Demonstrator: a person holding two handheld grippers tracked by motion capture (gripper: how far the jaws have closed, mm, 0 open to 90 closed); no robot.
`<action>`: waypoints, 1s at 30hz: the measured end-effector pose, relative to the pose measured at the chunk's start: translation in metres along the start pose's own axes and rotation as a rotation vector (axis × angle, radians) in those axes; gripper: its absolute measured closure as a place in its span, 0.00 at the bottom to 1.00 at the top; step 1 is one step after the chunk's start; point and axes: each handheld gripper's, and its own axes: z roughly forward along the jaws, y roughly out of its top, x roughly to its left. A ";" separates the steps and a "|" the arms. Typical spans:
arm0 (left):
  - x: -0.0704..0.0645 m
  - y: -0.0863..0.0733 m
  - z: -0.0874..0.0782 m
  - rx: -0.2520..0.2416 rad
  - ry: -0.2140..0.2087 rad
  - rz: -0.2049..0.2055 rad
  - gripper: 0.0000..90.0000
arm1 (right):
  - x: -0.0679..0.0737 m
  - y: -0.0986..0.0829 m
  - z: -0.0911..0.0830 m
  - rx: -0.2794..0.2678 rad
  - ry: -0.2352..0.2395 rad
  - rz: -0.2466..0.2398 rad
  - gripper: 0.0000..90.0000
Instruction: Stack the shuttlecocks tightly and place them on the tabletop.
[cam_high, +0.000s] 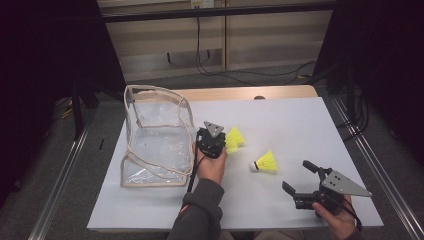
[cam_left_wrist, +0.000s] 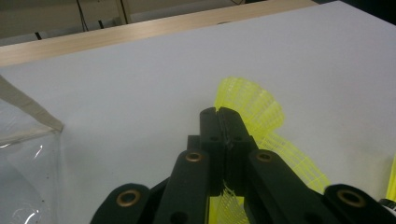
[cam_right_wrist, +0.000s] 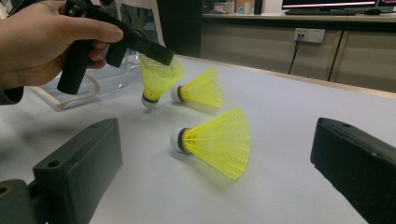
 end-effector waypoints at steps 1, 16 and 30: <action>0.000 0.000 0.001 0.003 0.006 0.000 0.99 | 0.000 0.000 0.000 0.000 0.000 -0.002 0.02; -0.014 -0.004 0.013 0.009 -0.134 -0.057 0.94 | -0.001 0.000 0.000 0.000 0.001 0.003 0.02; -0.015 -0.006 0.018 0.004 -0.130 -0.051 0.91 | -0.001 -0.001 0.001 0.003 0.008 0.001 0.02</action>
